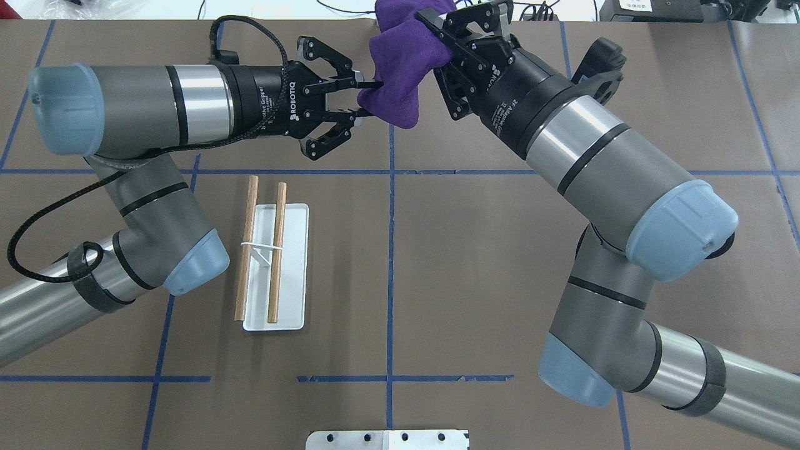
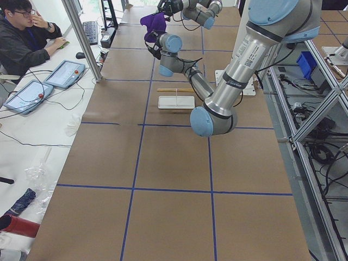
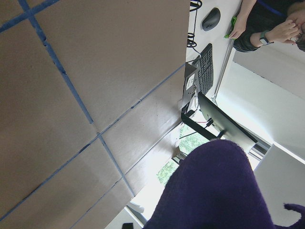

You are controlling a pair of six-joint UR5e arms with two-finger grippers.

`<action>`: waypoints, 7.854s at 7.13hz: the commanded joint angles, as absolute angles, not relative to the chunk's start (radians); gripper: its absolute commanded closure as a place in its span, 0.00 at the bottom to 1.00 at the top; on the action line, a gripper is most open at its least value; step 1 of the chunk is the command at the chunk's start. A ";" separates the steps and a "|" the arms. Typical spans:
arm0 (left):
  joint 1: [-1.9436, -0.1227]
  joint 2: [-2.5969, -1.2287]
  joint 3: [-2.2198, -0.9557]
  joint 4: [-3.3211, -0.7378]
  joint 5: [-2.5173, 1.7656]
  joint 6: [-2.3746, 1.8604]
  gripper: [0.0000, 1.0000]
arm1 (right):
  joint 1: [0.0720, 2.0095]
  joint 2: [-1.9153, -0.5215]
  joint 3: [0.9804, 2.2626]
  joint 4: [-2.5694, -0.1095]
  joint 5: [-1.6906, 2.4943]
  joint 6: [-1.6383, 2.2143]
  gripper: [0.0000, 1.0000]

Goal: Hang towel on rack

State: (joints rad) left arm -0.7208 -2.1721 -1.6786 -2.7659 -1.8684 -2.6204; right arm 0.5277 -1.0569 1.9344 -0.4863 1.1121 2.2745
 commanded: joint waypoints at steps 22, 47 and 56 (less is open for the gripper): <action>-0.784 -2.102 -1.820 -2.670 -2.019 -2.182 1.00 | 0.659 -1.425 1.974 -0.657 1.221 1.562 0.00; -0.525 -1.574 -2.160 -2.010 -1.336 -1.301 0.00 | 1.414 -1.476 1.628 -1.425 2.354 0.166 0.00; -1.237 -1.574 -1.834 -1.929 -2.112 -0.414 0.00 | 1.416 -1.499 1.493 -1.420 2.342 0.117 0.00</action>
